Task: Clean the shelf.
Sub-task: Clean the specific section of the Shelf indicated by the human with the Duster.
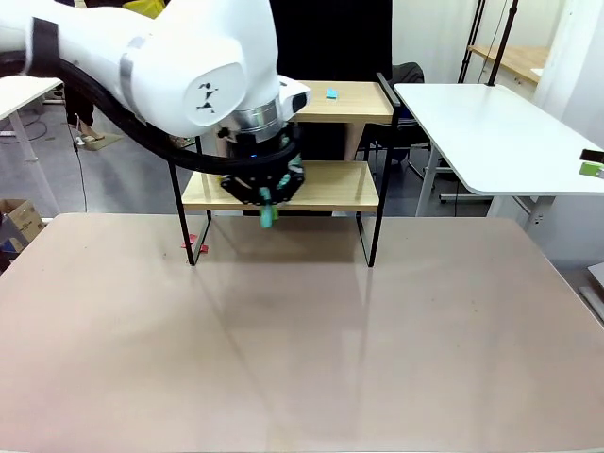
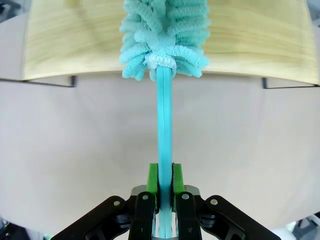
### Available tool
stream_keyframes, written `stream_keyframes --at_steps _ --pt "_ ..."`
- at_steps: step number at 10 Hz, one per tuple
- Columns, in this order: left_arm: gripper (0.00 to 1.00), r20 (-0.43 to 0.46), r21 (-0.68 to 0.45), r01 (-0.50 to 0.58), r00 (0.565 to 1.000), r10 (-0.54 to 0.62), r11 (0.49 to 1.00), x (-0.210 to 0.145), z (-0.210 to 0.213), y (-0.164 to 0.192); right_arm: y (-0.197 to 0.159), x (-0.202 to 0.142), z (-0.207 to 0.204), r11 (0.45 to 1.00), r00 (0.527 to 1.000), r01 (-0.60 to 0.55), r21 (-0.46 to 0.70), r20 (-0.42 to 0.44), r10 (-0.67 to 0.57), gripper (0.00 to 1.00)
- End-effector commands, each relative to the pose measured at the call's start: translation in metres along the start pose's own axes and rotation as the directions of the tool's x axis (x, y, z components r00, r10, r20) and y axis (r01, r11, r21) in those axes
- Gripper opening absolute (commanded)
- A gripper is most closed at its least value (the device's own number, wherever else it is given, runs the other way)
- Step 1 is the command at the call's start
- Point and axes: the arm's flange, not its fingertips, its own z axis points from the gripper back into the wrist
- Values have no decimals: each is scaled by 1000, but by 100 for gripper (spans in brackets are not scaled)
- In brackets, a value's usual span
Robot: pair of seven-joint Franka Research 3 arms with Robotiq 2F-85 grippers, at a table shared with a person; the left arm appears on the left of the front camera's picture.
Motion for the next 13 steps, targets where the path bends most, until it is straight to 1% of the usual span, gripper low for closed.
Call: stream_keyframes --at_steps 1,3,4,5,6,7,8,9,10,13 --pt "13 26 185 -2 1000 -2 983 -18 5 17 1 3 -2 1000 1000 -5 1 -1 5 100" --pt "13 37 332 7 999 -21 943 -28 13 31 1 3 -2 1000 1000 -5 1 -1 5 100" --pt "13 44 408 15 998 -36 913 -32 19 38 1 3 -2 1000 1000 -5 1 -1 5 100" --pt "13 40 484 23 998 -48 875 -38 24 44 1 3 -2 1000 1000 -5 1 -1 5 100" --pt "13 88 555 8 994 -69 832 -45 28 47 1 3 -2 1000 1000 -5 1 -1 5 100" --pt "13 155 570 -4 983 -102 822 -53 35 43 1 3 -2 1000 1000 -5 1 -1 5 100" --pt "13 243 529 -15 961 -135 848 -61 42 35 1 3 -2 1000 1000 -5 1 -1 5 100" --pt "13 275 492 4 948 -160 871 -68 46 26 1 3 -2 1000 1000 -5 1 -1 5 100" --pt "13 127 538 40 984 -128 842 -51 40 35 1 3 -2 1000 1000 -5 1 -1 5 100" --pt "13 127 538 40 984 -128 842 -51 40 35 1 3 -2 1000 1000 -5 1 -1 5 100"
